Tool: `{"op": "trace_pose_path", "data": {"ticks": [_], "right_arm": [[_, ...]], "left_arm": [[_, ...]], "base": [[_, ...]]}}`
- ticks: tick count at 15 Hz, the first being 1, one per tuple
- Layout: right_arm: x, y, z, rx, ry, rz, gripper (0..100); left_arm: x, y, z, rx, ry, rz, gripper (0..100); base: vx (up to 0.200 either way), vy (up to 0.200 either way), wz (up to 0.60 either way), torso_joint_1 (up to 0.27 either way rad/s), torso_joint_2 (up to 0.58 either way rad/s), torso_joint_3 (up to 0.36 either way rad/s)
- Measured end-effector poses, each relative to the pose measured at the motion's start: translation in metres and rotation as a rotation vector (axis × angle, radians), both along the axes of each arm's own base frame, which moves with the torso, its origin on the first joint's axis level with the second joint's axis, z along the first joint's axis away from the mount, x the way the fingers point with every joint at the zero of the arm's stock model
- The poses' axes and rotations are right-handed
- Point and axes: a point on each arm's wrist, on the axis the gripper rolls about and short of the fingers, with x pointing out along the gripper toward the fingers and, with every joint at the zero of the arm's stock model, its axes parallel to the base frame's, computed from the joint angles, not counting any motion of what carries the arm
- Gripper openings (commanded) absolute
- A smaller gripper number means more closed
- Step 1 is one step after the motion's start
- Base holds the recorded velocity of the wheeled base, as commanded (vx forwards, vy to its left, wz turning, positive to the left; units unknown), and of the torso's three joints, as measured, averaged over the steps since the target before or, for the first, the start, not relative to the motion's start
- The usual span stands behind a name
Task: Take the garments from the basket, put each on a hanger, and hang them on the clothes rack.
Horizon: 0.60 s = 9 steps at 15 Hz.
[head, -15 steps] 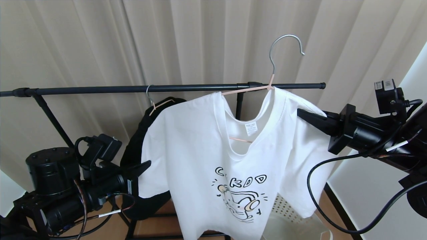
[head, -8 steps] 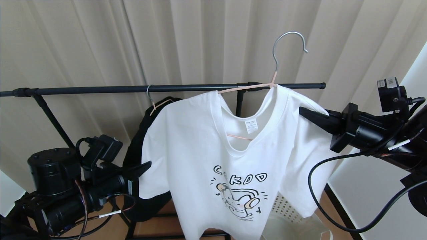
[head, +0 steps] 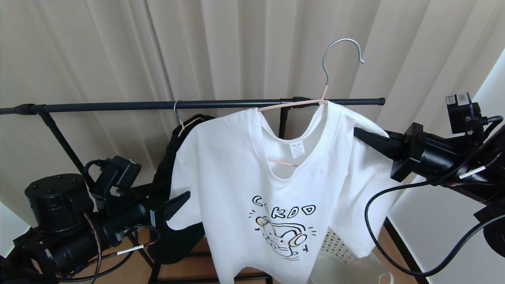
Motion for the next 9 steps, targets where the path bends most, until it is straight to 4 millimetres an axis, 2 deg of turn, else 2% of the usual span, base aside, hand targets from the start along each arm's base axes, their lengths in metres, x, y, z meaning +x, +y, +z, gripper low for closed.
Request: {"op": "trace_pose_path", "data": {"ticks": [4, 9], "right_arm": [[0.000, 0.000, -0.002, -0.006, 0.005, 0.022, 0], [0.002, 0.000, -0.004, -0.009, 0.012, 0.024, 0]], "left_arm": [[-0.003, 0.000, 0.002, -0.019, -0.013, -0.034, 100], [-0.016, 0.002, 0.026, -0.092, -0.049, -0.082, 100]], "base": [[0.000, 0.000, 0.00, 0.000, 0.00, 0.000], [0.000, 0.000, 0.00, 0.000, 0.00, 0.000]]}}
